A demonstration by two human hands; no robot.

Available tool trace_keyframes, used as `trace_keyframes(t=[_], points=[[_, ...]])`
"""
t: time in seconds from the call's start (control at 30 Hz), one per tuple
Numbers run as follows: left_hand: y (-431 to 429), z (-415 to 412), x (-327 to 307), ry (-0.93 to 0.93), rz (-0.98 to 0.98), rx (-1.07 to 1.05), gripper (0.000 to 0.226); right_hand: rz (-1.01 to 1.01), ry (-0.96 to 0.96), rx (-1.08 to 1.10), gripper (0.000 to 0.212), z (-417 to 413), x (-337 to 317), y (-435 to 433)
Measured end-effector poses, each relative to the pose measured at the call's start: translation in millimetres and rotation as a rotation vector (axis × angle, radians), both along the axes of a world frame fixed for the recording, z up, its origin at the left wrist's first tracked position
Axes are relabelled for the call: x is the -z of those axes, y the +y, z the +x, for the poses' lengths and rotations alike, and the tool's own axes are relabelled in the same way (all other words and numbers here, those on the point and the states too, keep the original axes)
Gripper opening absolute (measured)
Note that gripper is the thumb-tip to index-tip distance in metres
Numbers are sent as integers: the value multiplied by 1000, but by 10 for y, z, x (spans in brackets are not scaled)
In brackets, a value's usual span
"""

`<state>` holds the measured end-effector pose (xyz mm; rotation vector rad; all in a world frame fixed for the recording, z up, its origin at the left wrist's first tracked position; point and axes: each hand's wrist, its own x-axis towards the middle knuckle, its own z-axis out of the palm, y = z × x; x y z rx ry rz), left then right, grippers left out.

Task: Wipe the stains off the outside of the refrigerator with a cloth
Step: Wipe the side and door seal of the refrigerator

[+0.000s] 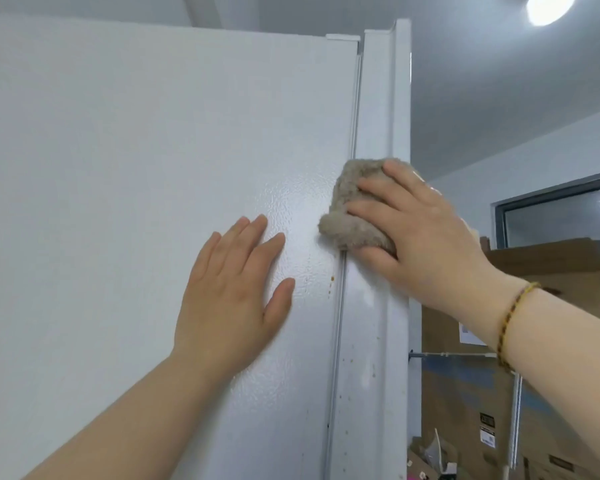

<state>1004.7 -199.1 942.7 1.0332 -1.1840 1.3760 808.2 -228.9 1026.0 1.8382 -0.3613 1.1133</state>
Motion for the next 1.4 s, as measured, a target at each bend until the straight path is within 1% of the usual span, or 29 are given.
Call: trace_keyframes(t=[0.1, 0.17, 0.23, 0.27, 0.33, 0.4, 0.43, 0.47, 0.53, 0.63, 0.7, 0.73, 0.8, 0.87, 0.93, 1.0, 1.03, 1.1, 1.17, 1.2, 1.27, 1.3, 1.37, 1.4], points=[[6, -1, 5, 4, 21, -6, 42, -59, 165, 22, 39, -135, 364, -86], [7, -2, 1, 8, 20, -6, 42, -40, 176, 44, 40, -147, 275, -85], [-1, 3, 1, 7, 12, -1, 42, 17, 45, 85, 49, -38, 53, 31], [-1, 3, 1, 5, 11, 2, 42, 94, -47, 123, 52, 39, -74, 91], [6, 2, 2, 1, 14, 13, 43, 207, -187, 154, 48, 164, -252, 119], [20, -8, 12, 10, 19, 38, 43, 230, -241, 137, 45, 254, -252, 140], [22, -14, 19, 15, 21, 52, 43, 210, -246, 109, 44, 267, -179, 129], [28, -12, 21, 18, 22, 66, 43, 148, -240, 81, 42, 265, -53, 97], [45, -23, 21, 23, 20, 80, 42, -20, -202, 29, 41, 205, 293, 19], [66, -28, 25, 24, 32, 66, 42, -37, -55, 22, 44, 69, 939, -53], [82, -38, 29, 30, 61, 74, 42, -31, 59, 45, 43, -38, 1230, -45], [88, -40, 31, 39, 76, 77, 43, -31, 111, 52, 43, -81, 1266, -41], [96, -42, 32, 52, 91, 69, 44, -60, 184, 80, 39, -129, 1140, -31], [102, -46, 17, 49, 101, 65, 44, -75, 197, 132, 39, -133, 870, -15], [143, -41, 17, 57, 152, 91, 48, -6, 138, 157, 44, -97, 606, 64], [202, -22, 100, 66, 209, 107, 51, 170, 15, 140, 46, -6, 448, 138], [241, -8, 184, 69, 210, 98, 51, 211, -53, 139, 45, 68, 446, 179], [296, 49, 384, 103, 185, 70, 50, 127, -161, 180, 44, 226, 571, 161], [371, 89, 572, 193, 202, 55, 54, 102, -230, 243, 45, 306, 812, 181], [418, 108, 643, 259, 244, 43, 60, 118, -204, 262, 43, 307, 947, 192], [477, 149, 729, 353, 359, 11, 72, 49, -109, 265, 29, 193, 1162, 180], [492, 176, 750, 348, 404, -14, 75, 3, -29, 253, 21, 90, 1185, 152], [506, 238, 759, 276, 476, -102, 79, -60, 200, 259, 22, -117, 1051, 171], [514, 261, 761, 251, 499, -137, 80, -91, 289, 270, 18, -182, 927, 198]])
